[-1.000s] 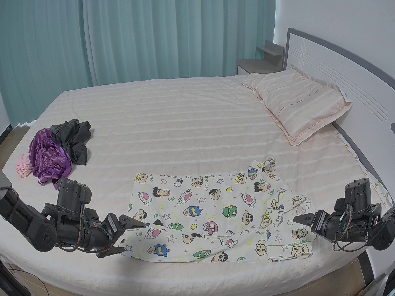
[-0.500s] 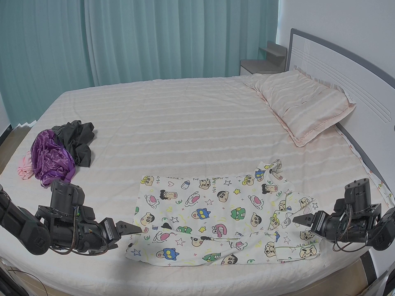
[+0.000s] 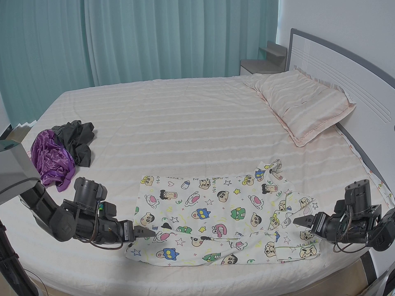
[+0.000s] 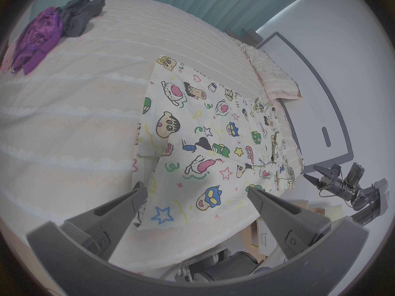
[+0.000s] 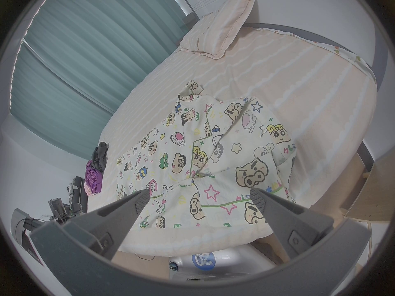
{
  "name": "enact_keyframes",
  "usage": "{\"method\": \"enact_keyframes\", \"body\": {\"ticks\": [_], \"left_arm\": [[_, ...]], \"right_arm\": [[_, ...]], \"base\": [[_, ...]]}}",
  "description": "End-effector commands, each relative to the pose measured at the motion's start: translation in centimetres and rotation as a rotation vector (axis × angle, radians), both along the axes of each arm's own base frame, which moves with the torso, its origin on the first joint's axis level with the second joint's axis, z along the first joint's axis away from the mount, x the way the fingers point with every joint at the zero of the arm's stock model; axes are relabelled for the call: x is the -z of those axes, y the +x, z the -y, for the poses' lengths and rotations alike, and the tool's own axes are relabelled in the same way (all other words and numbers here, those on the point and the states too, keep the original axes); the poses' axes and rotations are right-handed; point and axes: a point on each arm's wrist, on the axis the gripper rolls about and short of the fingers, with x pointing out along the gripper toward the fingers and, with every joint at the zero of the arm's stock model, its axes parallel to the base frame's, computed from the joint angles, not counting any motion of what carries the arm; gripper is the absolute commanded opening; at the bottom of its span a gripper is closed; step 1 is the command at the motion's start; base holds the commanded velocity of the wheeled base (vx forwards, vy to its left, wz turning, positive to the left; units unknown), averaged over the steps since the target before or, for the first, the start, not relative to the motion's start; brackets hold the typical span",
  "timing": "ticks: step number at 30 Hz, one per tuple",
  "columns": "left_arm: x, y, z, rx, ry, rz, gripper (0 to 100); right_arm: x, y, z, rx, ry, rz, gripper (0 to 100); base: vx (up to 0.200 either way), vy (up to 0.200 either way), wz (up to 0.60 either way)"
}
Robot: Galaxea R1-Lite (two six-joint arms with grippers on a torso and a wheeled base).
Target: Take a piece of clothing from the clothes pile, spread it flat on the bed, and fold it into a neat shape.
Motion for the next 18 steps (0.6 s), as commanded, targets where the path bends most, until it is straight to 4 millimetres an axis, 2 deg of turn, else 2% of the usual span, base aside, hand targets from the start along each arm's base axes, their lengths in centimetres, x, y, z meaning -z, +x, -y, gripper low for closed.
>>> {"method": "enact_keyframes", "body": {"ticks": [1,18], "left_arm": [[1.9,1.0,0.2,0.009,0.012,-0.047,100],[3.3,1.0,0.7,0.058,0.051,-0.073,100]], "right_arm": [[0.1,0.0,0.0,0.000,-0.001,-0.003,100],[0.1,0.0,0.0,-0.001,0.000,-0.003,100]], "base": [[0.000,0.000,0.00],[0.000,0.000,0.00]]}}
